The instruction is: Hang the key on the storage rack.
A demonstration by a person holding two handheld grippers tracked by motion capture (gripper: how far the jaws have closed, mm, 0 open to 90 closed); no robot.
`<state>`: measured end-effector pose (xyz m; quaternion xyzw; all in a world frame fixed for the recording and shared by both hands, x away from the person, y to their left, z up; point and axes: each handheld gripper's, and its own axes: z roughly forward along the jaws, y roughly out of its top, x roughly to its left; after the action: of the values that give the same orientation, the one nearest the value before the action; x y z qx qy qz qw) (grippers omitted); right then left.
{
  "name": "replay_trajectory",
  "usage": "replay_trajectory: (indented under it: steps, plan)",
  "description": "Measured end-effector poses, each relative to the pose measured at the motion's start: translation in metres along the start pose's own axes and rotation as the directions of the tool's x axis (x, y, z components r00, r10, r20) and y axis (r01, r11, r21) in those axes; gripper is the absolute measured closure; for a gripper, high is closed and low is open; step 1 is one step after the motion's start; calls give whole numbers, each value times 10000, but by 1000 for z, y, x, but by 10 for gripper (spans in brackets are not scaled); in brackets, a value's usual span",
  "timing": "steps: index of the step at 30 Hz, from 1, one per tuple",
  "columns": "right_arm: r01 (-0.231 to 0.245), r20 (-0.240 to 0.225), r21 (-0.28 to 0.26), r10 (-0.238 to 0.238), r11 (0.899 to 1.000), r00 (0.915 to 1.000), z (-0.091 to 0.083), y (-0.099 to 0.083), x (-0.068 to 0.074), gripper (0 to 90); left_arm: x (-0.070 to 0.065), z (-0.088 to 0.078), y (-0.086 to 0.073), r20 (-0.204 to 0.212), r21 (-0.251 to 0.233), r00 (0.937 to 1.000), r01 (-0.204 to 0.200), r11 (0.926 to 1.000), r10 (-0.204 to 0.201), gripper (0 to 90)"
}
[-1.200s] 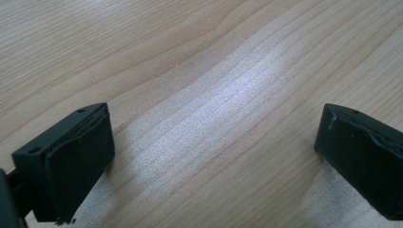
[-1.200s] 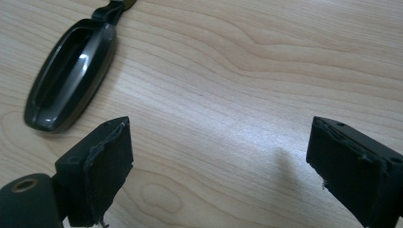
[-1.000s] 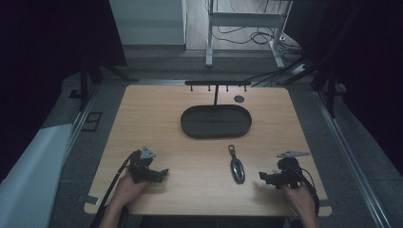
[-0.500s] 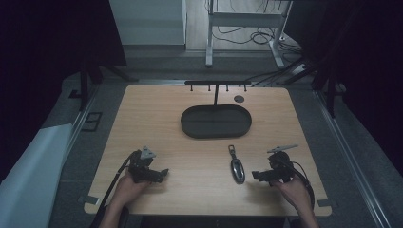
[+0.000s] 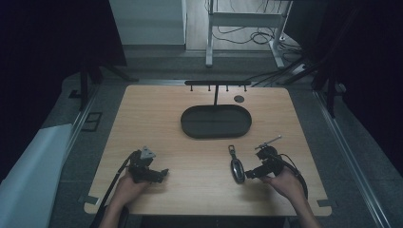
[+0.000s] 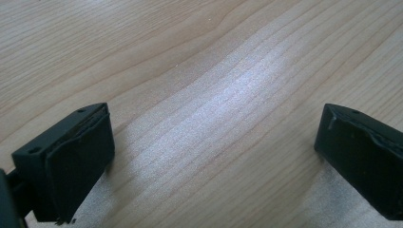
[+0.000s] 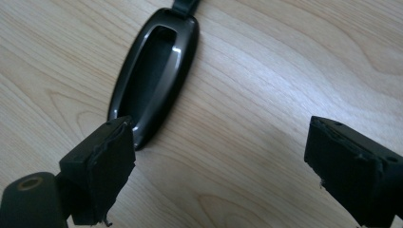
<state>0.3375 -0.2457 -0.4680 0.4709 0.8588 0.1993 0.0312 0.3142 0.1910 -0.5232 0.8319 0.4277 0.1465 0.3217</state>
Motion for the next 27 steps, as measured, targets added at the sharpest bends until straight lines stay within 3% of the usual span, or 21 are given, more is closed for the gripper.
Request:
replay_trajectory:
  steps: [10, 11, 20, 21, 27]
  plan:
    - [433, 149, 890, -448, 9951, 9989, 5, 27, 20, 136, 0, 0, 0, 2, 17, 10000, 1, 10000, -1, 0]
    - [487, 217, 1181, -516, 9918, 9984, 8, 33, 25, 150, 0, 0, 0, 2, 18, 10000, 1, 10000, -1, 0]
    - [600, 255, 1974, -663, 9785, 9975, 19, 50, 40, 253, 0, 0, 0, 3, 15, 10000, 3, 10000, -3, 0]
    - [711, 281, 2236, -793, 9721, 9965, 23, 53, 44, 275, 0, 0, 0, 4, 13, 10000, 4, 10000, -4, 0]
    - [786, 513, 2708, -959, 9594, 9941, 34, 60, 50, 342, 0, 0, 0, 4, 16, 10000, 2, 10000, -2, 0]
